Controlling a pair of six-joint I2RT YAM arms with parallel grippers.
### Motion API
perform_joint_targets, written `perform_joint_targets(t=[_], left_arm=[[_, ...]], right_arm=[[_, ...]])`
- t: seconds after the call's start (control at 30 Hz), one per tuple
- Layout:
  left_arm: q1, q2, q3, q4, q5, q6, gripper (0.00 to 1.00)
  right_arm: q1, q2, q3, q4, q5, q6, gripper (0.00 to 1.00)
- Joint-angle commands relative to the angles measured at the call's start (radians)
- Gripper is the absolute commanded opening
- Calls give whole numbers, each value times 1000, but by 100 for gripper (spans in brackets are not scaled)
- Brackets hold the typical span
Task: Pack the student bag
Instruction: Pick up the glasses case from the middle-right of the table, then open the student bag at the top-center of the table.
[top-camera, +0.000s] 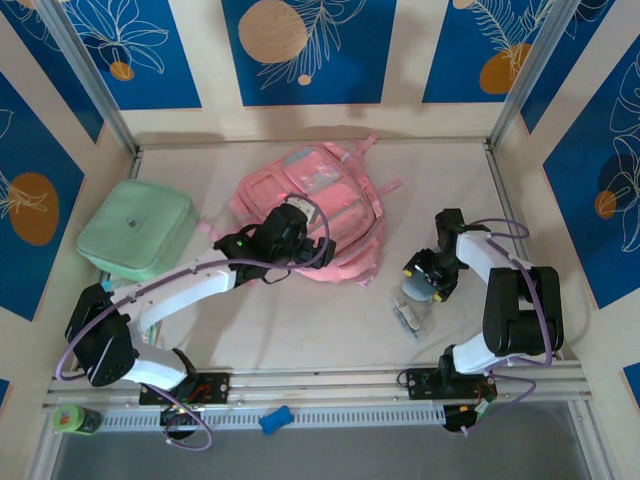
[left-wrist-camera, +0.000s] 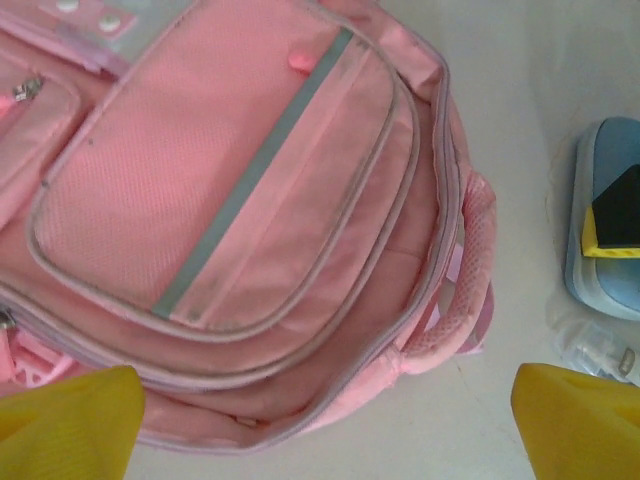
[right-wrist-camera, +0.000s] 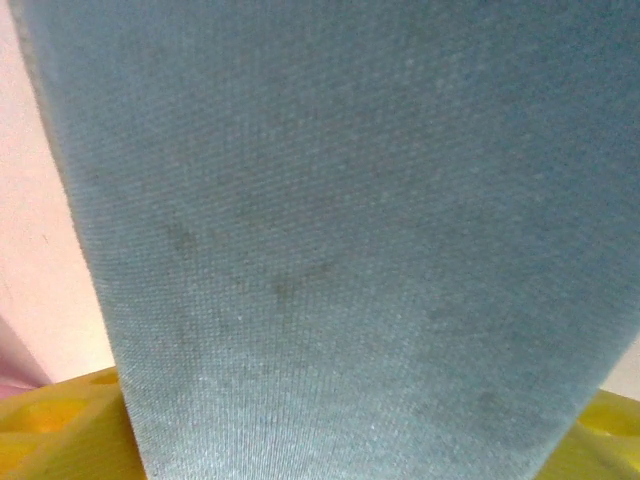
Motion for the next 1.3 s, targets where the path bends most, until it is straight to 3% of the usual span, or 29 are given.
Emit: perform_joint_targets(t=[0.0, 0.17, 0.47, 0.8, 0.93, 1.2, 1.27], left_arm=[[19, 40, 65, -39, 48, 166, 95], [47, 150, 161, -80, 97, 315, 95], [48, 409, 351, -148, 20, 531, 90], [73, 663, 567, -182, -31, 569, 80], [99, 702, 615, -183, -78, 562, 62], [126, 681, 614, -184, -3, 565, 7], [126, 653, 617, -193, 44, 563, 0]], right_arm=[[-16, -33, 38, -49, -18, -17, 77], [-16, -92, 87, -112, -36, -44, 75], [16, -128, 212, -204, -87, -91, 73], [14, -106, 238, -193, -137, -97, 73], [17, -104, 240, -187, -138, -93, 72], [23, -113, 256, -205, -135, -98, 72], [26, -115, 275, -221, -132, -111, 72]])
